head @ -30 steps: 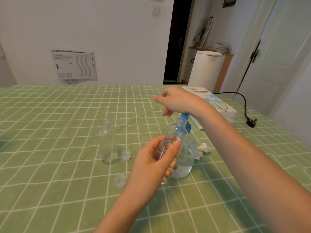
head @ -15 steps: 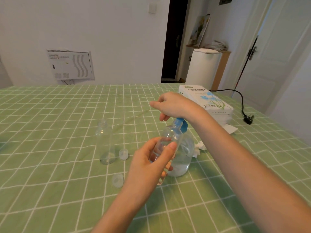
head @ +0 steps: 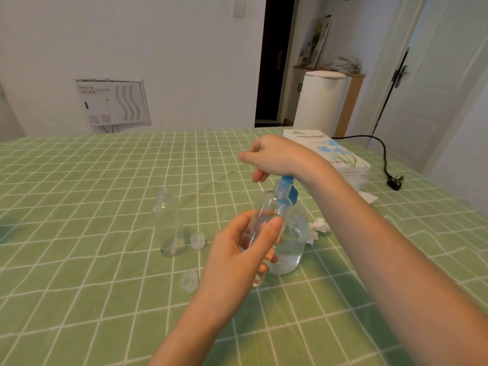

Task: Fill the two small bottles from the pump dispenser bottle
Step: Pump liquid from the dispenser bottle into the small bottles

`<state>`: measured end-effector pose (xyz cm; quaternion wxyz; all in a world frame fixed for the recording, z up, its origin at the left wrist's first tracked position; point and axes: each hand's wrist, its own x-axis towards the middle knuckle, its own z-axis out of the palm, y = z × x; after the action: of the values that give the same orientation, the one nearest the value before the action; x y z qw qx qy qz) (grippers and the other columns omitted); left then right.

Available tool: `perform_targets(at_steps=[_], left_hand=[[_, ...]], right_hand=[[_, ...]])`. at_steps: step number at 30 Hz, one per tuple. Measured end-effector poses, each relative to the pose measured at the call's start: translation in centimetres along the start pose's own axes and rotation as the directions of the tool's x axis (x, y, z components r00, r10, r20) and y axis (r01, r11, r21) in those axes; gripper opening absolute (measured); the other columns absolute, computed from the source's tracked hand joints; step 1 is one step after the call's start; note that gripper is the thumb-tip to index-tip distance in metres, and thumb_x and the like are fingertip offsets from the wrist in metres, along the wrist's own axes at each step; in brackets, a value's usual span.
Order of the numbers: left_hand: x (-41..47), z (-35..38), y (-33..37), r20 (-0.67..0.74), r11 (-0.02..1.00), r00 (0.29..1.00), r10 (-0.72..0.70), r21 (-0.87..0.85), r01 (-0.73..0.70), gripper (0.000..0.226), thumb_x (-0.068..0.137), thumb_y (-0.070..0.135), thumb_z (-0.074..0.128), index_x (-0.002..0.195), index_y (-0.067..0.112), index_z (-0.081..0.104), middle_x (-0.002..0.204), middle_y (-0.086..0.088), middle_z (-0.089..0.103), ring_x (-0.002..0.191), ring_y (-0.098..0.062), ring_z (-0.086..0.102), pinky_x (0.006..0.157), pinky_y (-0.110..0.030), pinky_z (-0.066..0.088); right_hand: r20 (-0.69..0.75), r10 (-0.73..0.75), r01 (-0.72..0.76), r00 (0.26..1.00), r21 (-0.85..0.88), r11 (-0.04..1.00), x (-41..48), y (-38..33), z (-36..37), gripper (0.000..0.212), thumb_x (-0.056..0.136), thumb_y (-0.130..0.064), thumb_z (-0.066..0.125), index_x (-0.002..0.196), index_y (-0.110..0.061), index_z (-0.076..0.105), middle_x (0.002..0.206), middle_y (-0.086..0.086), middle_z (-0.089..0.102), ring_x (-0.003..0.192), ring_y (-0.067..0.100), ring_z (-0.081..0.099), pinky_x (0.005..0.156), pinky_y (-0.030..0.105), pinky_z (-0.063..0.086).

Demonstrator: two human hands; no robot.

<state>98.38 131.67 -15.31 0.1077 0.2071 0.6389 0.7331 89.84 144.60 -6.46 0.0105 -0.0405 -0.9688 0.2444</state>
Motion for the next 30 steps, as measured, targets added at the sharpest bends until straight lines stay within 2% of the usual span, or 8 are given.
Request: perform_targets(at_steps=[4, 9, 13, 16, 23, 27, 30], left_hand=[[-0.1, 0.0, -0.1, -0.016, 1.000, 1.000, -0.021, -0.017, 0.021, 0.027, 0.070, 0.055, 0.066, 0.090, 0.039, 0.068, 0.076, 0.000, 0.069, 0.058, -0.008, 0.059, 0.045, -0.015, 0.042], [0.0, 0.0, -0.3, -0.028, 0.999, 0.999, -0.022, -0.028, 0.021, 0.039, 0.058, 0.058, 0.064, 0.089, 0.034, 0.069, 0.072, 0.004, 0.069, 0.056, -0.008, 0.058, 0.044, -0.016, 0.043], [0.1, 0.1, -0.2, -0.018, 1.000, 1.000, -0.001, -0.015, 0.001, 0.045, 0.058, 0.057, 0.060, 0.095, 0.033, 0.068, 0.073, 0.006, 0.070, 0.057, -0.005, 0.059, 0.047, -0.014, 0.045], [0.1, 0.1, 0.0, -0.009, 1.000, 1.000, 0.005, -0.027, -0.005, 0.042, 0.059, 0.057, 0.061, 0.093, 0.034, 0.069, 0.074, 0.006, 0.070, 0.057, -0.006, 0.059, 0.048, -0.015, 0.045], [0.2, 0.1, 0.0, -0.001, 0.999, 1.000, -0.002, -0.051, 0.002, 0.043, 0.057, 0.058, 0.061, 0.092, 0.034, 0.070, 0.074, 0.004, 0.070, 0.056, -0.006, 0.058, 0.047, -0.014, 0.045], [0.1, 0.1, 0.0, 0.004, 0.999, 1.000, 0.002, -0.034, -0.002, 0.036, 0.061, 0.058, 0.062, 0.091, 0.039, 0.068, 0.075, 0.004, 0.071, 0.056, -0.005, 0.059, 0.047, -0.013, 0.044], [0.1, 0.0, -0.2, 0.000, 1.000, 1.000, -0.013, -0.021, 0.013, 0.028, 0.068, 0.058, 0.067, 0.090, 0.040, 0.068, 0.074, 0.006, 0.070, 0.056, -0.006, 0.058, 0.045, -0.014, 0.043]], right_hand=[[0.042, 0.027, -0.027, 0.999, -0.004, 1.000, 0.1, 0.4, 0.6, 0.035, 0.095, -0.031, 0.048, 0.114, -0.004, 0.058, 0.084, 0.003, 0.073, 0.096, 0.023, 0.068, 0.085, 0.033, 0.049], [0.020, 0.021, -0.021, 1.000, -0.007, 1.000, 0.0, 0.4, 0.7, 0.035, 0.094, -0.031, 0.049, 0.114, -0.005, 0.060, 0.081, 0.001, 0.072, 0.095, 0.023, 0.069, 0.079, 0.030, 0.049], [0.000, -0.005, 0.005, 1.000, -0.023, 1.000, -0.1, 0.1, -0.1, 0.033, 0.094, -0.030, 0.048, 0.114, -0.006, 0.059, 0.085, 0.003, 0.073, 0.095, 0.023, 0.069, 0.069, 0.023, 0.046], [-0.041, -0.032, 0.031, 0.999, -0.031, 0.999, -0.1, -0.2, -0.7, 0.033, 0.095, -0.029, 0.047, 0.113, -0.005, 0.061, 0.086, 0.004, 0.073, 0.094, 0.025, 0.069, 0.065, 0.023, 0.046], [0.017, -0.011, 0.011, 1.000, -0.011, 1.000, -0.2, -0.5, -0.4, 0.039, 0.094, -0.028, 0.048, 0.120, 0.000, 0.058, 0.088, 0.005, 0.074, 0.099, 0.026, 0.068, 0.087, 0.034, 0.050], [0.026, -0.009, 0.009, 1.000, 0.003, 1.000, -0.2, -0.3, -0.4, 0.037, 0.093, -0.029, 0.049, 0.117, -0.002, 0.059, 0.086, 0.004, 0.074, 0.099, 0.026, 0.068, 0.091, 0.036, 0.050], [0.036, -0.003, 0.003, 0.999, 0.006, 1.000, -0.3, 0.1, 0.1, 0.033, 0.094, -0.030, 0.049, 0.114, -0.006, 0.060, 0.085, 0.003, 0.074, 0.097, 0.023, 0.068, 0.085, 0.032, 0.049]])
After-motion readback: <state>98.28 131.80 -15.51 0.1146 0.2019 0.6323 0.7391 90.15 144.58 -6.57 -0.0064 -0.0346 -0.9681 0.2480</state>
